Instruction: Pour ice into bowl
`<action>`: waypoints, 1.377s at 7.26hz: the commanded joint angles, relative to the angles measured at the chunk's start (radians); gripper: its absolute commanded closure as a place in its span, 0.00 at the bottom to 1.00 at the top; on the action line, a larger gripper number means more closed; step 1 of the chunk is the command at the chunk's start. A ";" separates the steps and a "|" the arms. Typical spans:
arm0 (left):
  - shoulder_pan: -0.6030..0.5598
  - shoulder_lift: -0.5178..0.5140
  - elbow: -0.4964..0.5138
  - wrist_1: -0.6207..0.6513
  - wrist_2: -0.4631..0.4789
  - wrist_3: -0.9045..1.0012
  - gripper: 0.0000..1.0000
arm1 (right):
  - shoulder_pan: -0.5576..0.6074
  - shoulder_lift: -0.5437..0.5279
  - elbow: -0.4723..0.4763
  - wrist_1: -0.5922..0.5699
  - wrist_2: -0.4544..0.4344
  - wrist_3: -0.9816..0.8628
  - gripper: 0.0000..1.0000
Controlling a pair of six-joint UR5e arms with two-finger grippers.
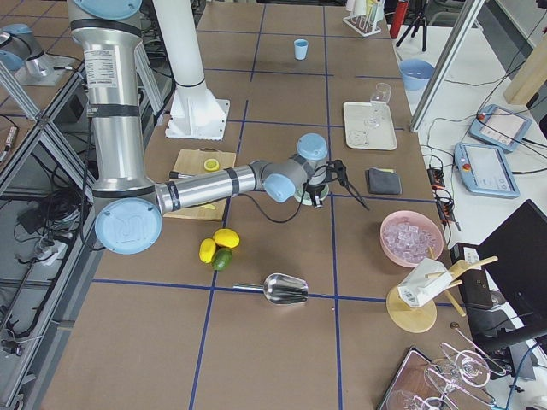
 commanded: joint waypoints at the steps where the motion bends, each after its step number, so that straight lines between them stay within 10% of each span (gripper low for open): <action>1: 0.002 -0.001 -0.001 -0.001 -0.002 0.002 0.00 | 0.001 -0.071 -0.079 0.214 0.010 0.025 1.00; 2: 0.002 -0.001 -0.001 -0.002 -0.002 0.002 0.00 | -0.001 -0.077 -0.076 0.220 0.030 0.025 0.91; 3: 0.000 -0.003 -0.002 -0.002 -0.004 0.002 0.00 | -0.001 -0.077 -0.076 0.221 0.030 0.025 0.18; 4: 0.002 -0.003 -0.002 -0.002 -0.004 0.002 0.00 | -0.001 -0.071 -0.076 0.221 0.028 0.023 0.00; 7: 0.000 0.006 0.019 0.001 -0.002 0.002 0.00 | 0.083 0.036 -0.070 -0.082 -0.036 -0.051 0.00; 10: 0.000 0.034 0.006 0.002 -0.002 0.002 0.00 | 0.400 0.105 -0.060 -0.471 -0.044 -0.578 0.00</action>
